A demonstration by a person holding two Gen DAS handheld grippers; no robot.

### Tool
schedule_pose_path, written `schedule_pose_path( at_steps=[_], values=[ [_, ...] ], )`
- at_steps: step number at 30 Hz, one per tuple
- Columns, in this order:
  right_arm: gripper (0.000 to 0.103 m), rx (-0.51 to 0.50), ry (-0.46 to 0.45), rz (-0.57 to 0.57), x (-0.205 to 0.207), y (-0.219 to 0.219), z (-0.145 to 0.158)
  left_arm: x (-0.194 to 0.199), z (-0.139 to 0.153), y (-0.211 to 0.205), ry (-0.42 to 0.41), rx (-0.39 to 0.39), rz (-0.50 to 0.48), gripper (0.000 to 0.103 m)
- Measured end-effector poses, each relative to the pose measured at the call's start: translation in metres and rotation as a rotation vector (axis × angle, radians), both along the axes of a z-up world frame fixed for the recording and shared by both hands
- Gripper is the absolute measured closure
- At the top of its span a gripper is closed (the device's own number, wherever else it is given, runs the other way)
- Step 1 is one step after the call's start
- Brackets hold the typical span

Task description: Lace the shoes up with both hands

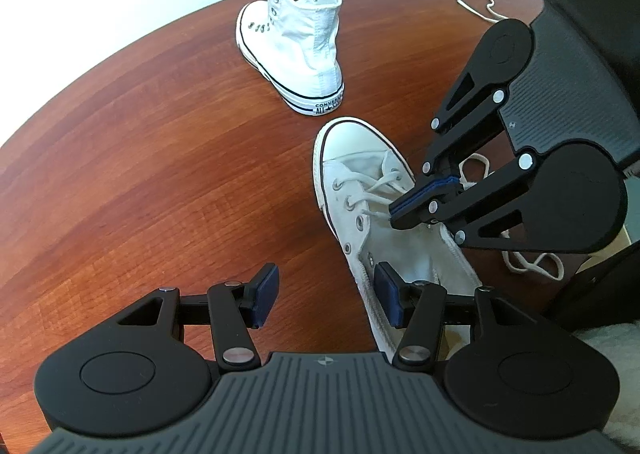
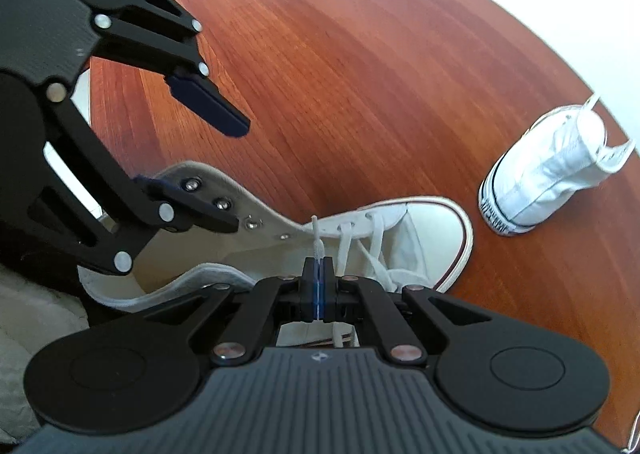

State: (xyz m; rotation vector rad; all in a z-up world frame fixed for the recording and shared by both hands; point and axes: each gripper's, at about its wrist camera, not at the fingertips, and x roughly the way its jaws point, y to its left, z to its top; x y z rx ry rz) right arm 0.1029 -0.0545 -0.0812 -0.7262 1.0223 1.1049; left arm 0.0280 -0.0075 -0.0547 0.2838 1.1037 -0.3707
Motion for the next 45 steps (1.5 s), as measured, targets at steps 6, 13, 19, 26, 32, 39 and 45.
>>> schedule_pose_path(
  at_steps=[6,13,19,26,32,39,45],
  values=[
    [0.103,-0.044,0.027,0.01,0.003,0.004,-0.005,0.0,-0.001,0.004,0.001,-0.005,0.028,0.047],
    [0.103,-0.085,0.043,0.007,0.006,0.012,-0.013,0.0,-0.001,0.008,0.005,-0.017,0.058,0.047],
    [0.103,-0.093,0.049,-0.013,0.008,0.016,-0.016,0.0,-0.001,0.009,0.008,-0.022,0.069,0.047],
    [0.103,-0.05,0.061,-0.092,0.012,0.007,-0.015,-0.003,-0.003,0.007,0.006,-0.025,0.079,0.047],
    [0.103,-0.015,0.051,-0.159,0.01,-0.001,-0.014,-0.002,-0.002,0.006,0.006,-0.019,0.071,0.047],
    [0.103,-0.004,0.035,-0.168,0.007,0.0,-0.015,-0.001,-0.001,0.004,0.002,-0.007,0.057,0.044],
    [0.103,-0.043,0.016,-0.132,0.005,0.007,-0.017,-0.002,0.005,0.003,-0.014,-0.006,0.054,0.044]
  ],
)
